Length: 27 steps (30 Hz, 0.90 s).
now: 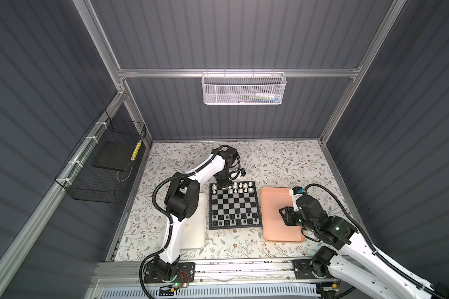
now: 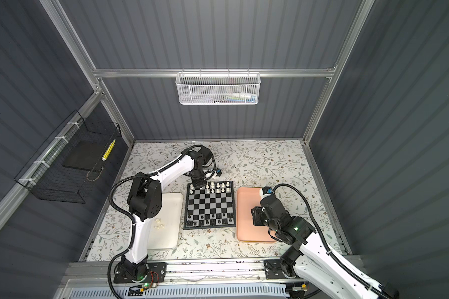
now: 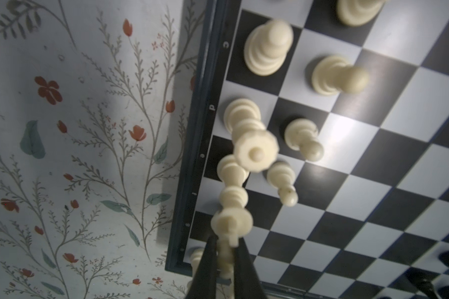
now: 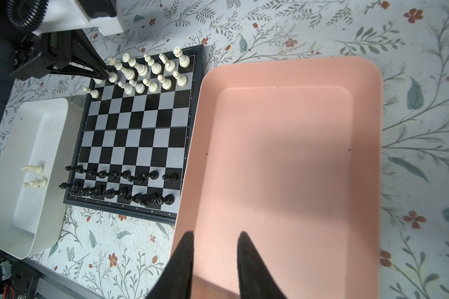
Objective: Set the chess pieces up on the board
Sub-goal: 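Lower the white pawn onto an empty square in the white pawn row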
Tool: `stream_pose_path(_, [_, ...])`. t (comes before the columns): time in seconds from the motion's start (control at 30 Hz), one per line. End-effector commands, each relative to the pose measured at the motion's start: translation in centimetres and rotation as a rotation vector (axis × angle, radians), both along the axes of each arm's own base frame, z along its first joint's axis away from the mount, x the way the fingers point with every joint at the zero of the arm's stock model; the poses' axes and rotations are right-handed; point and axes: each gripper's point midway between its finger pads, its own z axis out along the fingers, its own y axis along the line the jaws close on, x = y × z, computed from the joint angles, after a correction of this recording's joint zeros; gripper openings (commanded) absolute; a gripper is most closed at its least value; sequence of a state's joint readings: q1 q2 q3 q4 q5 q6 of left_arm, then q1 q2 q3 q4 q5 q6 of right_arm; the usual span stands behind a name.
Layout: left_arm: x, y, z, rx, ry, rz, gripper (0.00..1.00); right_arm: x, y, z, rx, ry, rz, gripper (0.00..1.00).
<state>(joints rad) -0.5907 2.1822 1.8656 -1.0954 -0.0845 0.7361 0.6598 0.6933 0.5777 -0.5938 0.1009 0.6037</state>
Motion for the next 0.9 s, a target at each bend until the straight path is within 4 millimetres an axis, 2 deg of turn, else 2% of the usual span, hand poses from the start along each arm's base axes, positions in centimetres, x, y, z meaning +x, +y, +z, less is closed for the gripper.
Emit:
stream_pose_path(0.0, [-0.30,-0.77,0.16,-0.020,0.021,0.000,0.09,-0.23,-0.55,-0.52,-0.012,0.013,-0.021,0.32])
stream_pose_path(0.87, [0.10,-0.88,-0.75,-0.008,0.026,0.011,0.09,-0.49,-0.82,-0.93,-0.011,0.020,-0.029,0.32])
